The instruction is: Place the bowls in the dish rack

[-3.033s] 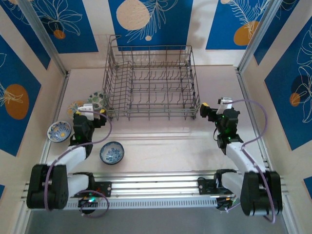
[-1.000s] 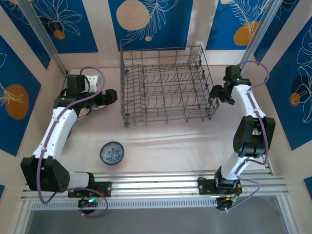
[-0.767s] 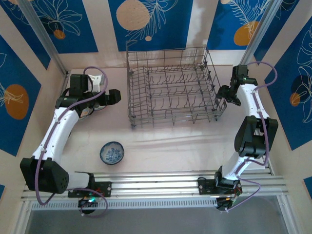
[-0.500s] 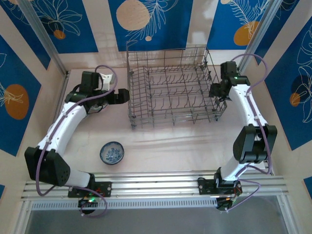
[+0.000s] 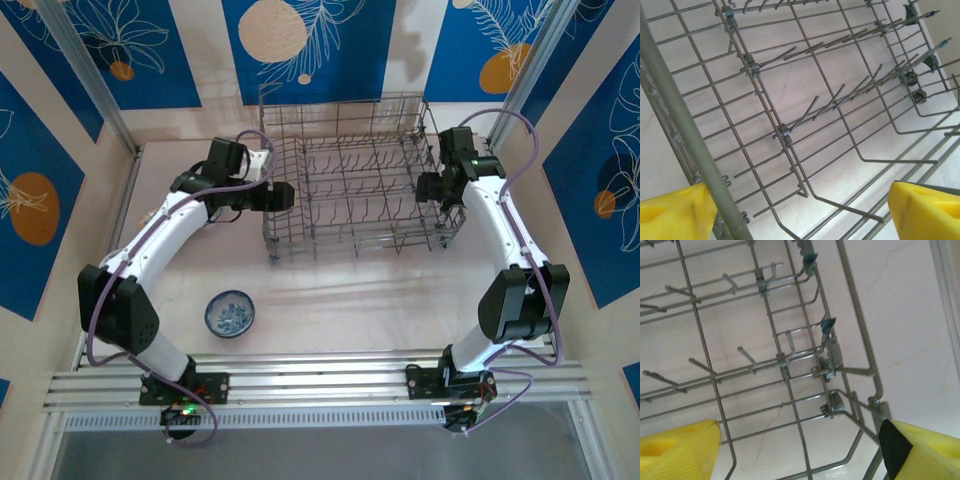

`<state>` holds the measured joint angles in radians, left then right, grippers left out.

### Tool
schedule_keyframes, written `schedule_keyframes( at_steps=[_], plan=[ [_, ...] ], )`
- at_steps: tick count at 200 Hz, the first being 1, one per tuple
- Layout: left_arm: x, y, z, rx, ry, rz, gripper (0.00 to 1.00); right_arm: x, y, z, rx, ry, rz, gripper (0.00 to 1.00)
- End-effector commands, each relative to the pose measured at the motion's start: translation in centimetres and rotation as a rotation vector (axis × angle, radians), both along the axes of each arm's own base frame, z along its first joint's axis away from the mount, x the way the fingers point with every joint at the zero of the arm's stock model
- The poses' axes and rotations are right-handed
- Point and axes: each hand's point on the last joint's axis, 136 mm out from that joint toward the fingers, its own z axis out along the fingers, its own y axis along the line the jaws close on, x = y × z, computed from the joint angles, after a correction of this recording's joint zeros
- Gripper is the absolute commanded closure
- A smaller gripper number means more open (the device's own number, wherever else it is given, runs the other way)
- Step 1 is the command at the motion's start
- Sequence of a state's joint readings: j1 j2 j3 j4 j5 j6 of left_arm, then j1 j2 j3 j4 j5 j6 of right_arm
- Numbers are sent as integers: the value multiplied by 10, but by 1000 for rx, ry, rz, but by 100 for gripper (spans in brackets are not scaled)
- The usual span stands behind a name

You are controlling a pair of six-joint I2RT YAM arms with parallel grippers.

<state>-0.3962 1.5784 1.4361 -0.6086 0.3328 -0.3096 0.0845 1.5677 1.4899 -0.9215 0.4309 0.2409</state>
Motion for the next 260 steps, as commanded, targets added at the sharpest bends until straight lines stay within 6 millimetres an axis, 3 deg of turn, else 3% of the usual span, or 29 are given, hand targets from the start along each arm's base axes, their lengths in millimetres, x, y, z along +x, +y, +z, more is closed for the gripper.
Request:
schedule_keyframes(
  at_steps=[1, 63, 82, 101, 129, 166, 216, 260],
  plan=[
    [-24, -13, 2, -32, 21, 14, 15, -29, 8, 6, 58, 24, -6, 16],
    [-57, -44, 7, -92, 32, 72, 17, -71, -5, -8, 133, 73, -100, 11],
    [-59, -44, 9, -68, 8, 81, 16, -77, -9, -14, 171, 83, -129, 9],
    [-55, -29, 16, 12, -56, 98, 10, -82, -12, -21, 191, 90, -146, 8],
    [-38, -6, 40, 131, -152, 103, 1, -80, -15, -30, 193, 106, -157, 6],
    [-3, 7, 56, 157, -154, 90, 1, -71, -12, -41, 210, 124, -166, 5],
    [56, 2, 53, 136, -114, 98, 6, -59, -6, -50, 219, 143, -177, 3],
    [77, -10, 37, 85, -78, 49, 9, -53, -5, -51, 226, 131, -187, 2]
  ],
)
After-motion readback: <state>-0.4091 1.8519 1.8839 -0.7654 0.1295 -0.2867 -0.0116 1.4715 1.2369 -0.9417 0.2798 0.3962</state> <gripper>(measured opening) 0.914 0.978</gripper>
